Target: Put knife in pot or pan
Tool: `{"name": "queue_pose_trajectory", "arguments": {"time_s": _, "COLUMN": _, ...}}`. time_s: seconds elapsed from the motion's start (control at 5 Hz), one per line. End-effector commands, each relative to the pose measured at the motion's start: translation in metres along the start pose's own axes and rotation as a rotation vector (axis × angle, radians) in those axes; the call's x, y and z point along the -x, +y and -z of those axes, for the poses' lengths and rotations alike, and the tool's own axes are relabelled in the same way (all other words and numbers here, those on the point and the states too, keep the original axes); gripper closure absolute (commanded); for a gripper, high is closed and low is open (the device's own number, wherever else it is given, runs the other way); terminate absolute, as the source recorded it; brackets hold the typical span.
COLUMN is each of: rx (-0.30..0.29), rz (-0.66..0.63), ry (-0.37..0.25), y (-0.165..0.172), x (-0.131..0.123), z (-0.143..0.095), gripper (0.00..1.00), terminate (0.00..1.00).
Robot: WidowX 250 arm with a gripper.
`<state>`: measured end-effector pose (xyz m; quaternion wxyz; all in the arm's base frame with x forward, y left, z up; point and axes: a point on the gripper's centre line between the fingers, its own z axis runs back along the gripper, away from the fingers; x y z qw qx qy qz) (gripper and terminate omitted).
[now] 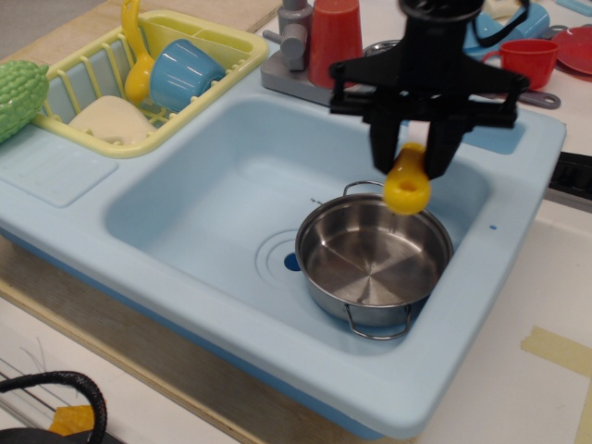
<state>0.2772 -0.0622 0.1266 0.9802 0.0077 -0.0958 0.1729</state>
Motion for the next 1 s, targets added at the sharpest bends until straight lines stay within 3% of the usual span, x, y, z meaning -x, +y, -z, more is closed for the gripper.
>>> {"name": "queue_pose_trajectory", "arguments": {"time_s": 0.0, "rx": 0.064, "rz": 0.146, "ry": -0.053, "y": 0.0203, "x": 0.0065, "z": -0.0049, "gripper": 1.0, "terminate": 0.0}}
{"name": "queue_pose_trajectory", "arguments": {"time_s": 0.2, "rx": 0.12, "rz": 0.138, "ry": -0.033, "y": 0.0252, "x": 0.0084, "z": -0.0003, "gripper": 0.0, "terminate": 0.0}}
{"name": "queue_pose_trajectory", "arguments": {"time_s": 0.6, "rx": 0.12, "rz": 0.138, "ry": -0.033, "y": 0.0252, "x": 0.0084, "z": -0.0003, "gripper": 0.0, "terminate": 0.0}}
{"name": "queue_pose_trajectory", "arguments": {"time_s": 0.8, "rx": 0.12, "rz": 0.138, "ry": -0.033, "y": 0.0252, "x": 0.0084, "z": -0.0003, "gripper": 0.0, "terminate": 1.0}}
